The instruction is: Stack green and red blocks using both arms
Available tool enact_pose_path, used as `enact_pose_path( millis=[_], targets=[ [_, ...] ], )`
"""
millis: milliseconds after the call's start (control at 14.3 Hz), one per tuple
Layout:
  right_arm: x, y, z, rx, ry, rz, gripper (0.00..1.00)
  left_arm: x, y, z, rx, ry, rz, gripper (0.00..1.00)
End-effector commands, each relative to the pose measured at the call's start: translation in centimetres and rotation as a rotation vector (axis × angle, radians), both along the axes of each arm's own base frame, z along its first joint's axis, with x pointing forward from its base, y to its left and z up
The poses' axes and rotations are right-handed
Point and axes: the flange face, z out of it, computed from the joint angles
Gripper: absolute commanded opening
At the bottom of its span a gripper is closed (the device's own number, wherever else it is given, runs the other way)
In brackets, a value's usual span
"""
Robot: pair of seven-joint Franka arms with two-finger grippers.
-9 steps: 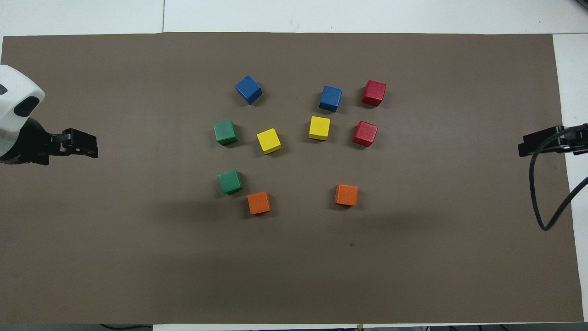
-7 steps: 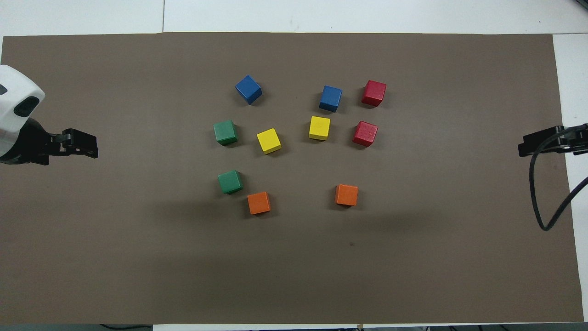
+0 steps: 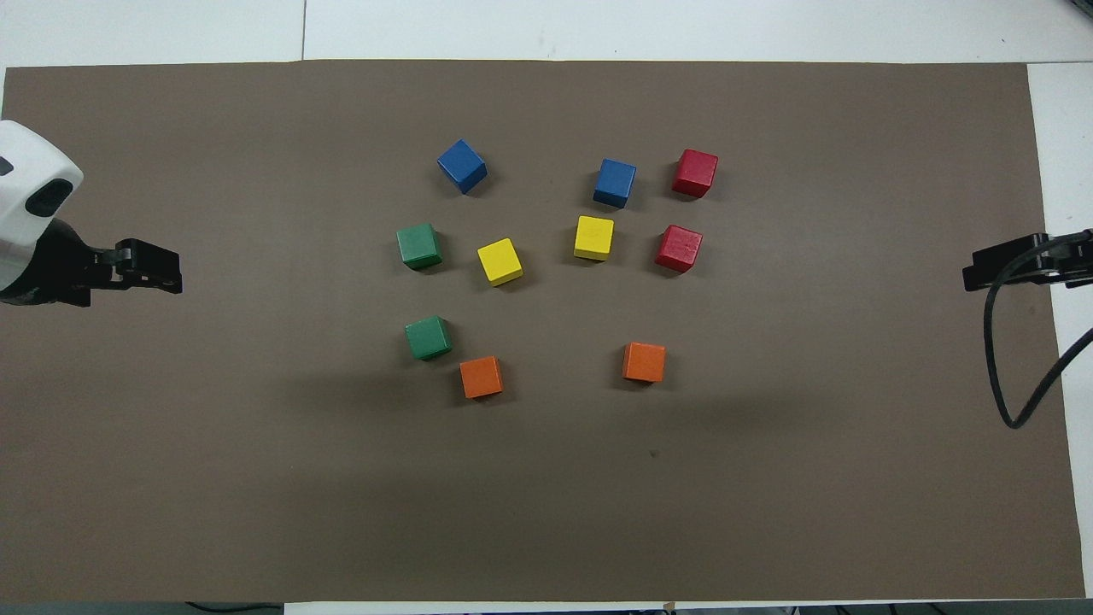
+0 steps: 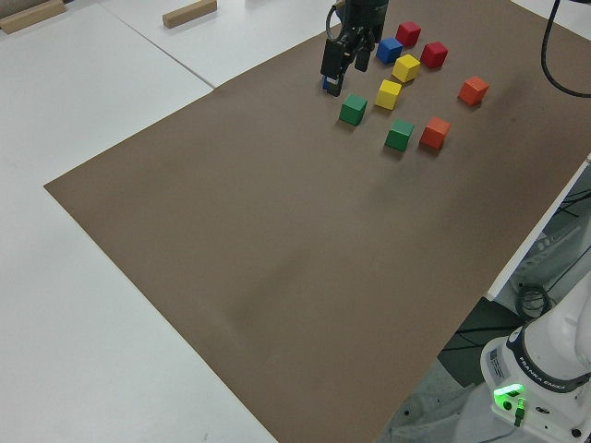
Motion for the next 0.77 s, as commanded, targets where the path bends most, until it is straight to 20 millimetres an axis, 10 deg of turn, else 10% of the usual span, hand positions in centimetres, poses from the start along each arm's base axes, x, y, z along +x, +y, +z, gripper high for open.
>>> enact_pose_path(
  millis=[0,699],
  targets=[
    [-0.8,0.3,0.2,0.003,0.002,-0.001,1.00,-0.7,0.4,0.4,-0.015,0.006,-0.003,1.00],
    [-0.9,1.7,-0.5,0.002,0.005,0.007,1.00,-0.7,0.3,0.5,-0.016,0.004,-0.005,1.00]
  ],
)
